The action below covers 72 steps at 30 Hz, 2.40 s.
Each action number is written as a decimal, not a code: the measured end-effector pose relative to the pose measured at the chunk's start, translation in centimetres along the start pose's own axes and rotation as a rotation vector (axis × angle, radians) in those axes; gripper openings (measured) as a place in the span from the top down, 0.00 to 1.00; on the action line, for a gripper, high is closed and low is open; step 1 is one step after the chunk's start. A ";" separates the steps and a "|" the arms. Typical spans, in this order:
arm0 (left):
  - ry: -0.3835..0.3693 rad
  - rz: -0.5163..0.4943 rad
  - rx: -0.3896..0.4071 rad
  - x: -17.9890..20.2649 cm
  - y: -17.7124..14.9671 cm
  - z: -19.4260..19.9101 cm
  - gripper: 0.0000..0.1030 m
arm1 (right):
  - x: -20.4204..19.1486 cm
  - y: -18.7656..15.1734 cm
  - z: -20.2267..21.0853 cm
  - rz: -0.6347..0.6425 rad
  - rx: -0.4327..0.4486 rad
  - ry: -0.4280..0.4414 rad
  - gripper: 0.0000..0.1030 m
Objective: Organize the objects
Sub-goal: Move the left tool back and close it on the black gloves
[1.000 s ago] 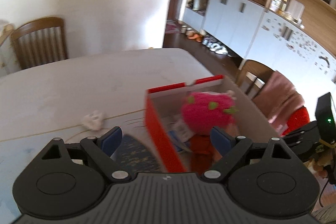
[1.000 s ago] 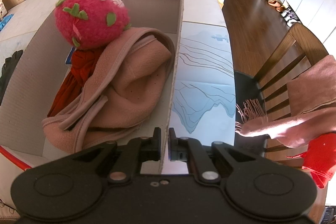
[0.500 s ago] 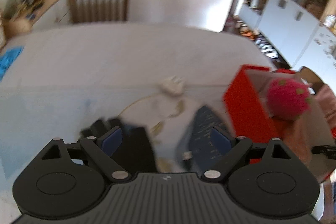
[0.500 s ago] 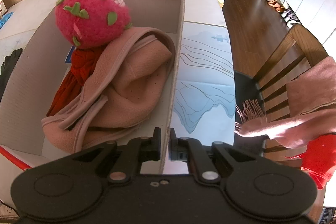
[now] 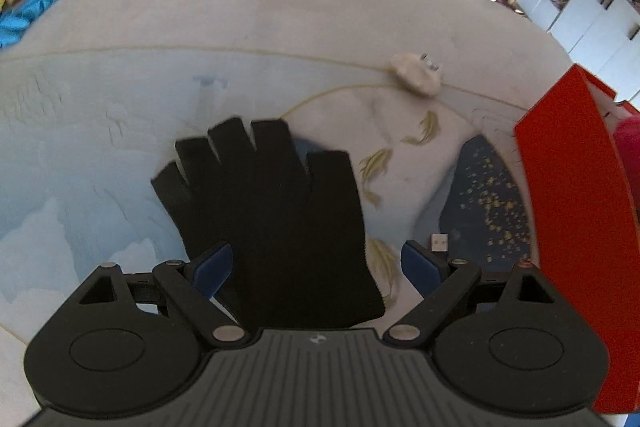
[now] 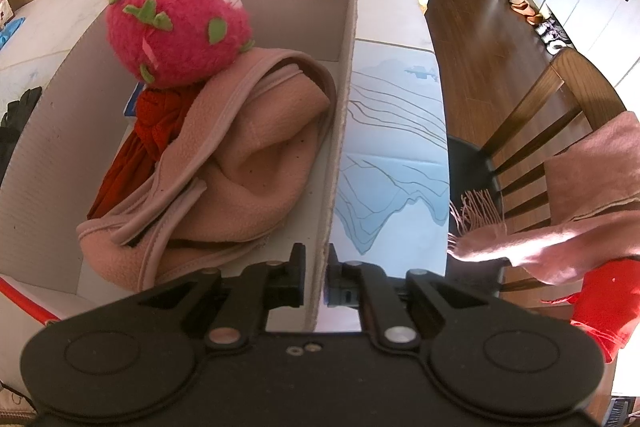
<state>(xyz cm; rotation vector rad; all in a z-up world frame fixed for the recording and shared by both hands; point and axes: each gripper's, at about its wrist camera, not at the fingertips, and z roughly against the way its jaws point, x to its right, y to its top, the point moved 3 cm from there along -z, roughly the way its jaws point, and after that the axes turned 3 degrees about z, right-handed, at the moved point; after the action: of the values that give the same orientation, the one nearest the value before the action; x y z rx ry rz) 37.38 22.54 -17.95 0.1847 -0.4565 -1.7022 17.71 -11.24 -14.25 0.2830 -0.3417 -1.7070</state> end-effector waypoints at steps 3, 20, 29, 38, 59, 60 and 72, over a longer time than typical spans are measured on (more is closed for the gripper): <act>0.015 0.037 -0.017 -0.4 -0.2 -0.9 0.11 | 0.0 0.0 0.0 -0.001 -0.001 -0.001 0.92; 0.106 -0.004 0.003 0.6 -0.4 -2.2 0.05 | -0.2 -0.1 0.0 0.008 -0.004 -0.007 0.93; 0.134 0.024 0.024 -0.3 -0.6 -1.0 0.42 | -0.1 -0.2 0.0 0.007 -0.005 -0.005 0.93; 0.070 0.066 0.022 -1.4 -0.9 0.0 0.76 | -0.1 -0.2 0.0 0.011 -0.006 -0.005 0.94; 0.124 0.140 -0.026 1.0 -0.4 -1.0 0.20 | 0.0 -0.1 -0.1 0.001 -0.005 0.002 0.93; 0.128 0.140 -0.032 1.1 -0.5 -1.3 0.20 | 0.0 -0.1 -0.2 0.001 -0.005 0.002 0.93; 0.197 0.110 -0.006 1.4 -0.8 -2.0 0.16 | 0.0 -0.1 -0.3 -0.001 -0.005 0.004 0.93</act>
<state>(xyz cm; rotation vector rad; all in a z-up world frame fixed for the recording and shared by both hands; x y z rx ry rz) 37.17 20.93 -19.88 0.3141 -0.3093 -1.5600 17.75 -11.29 -14.53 0.2831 -0.3346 -1.7083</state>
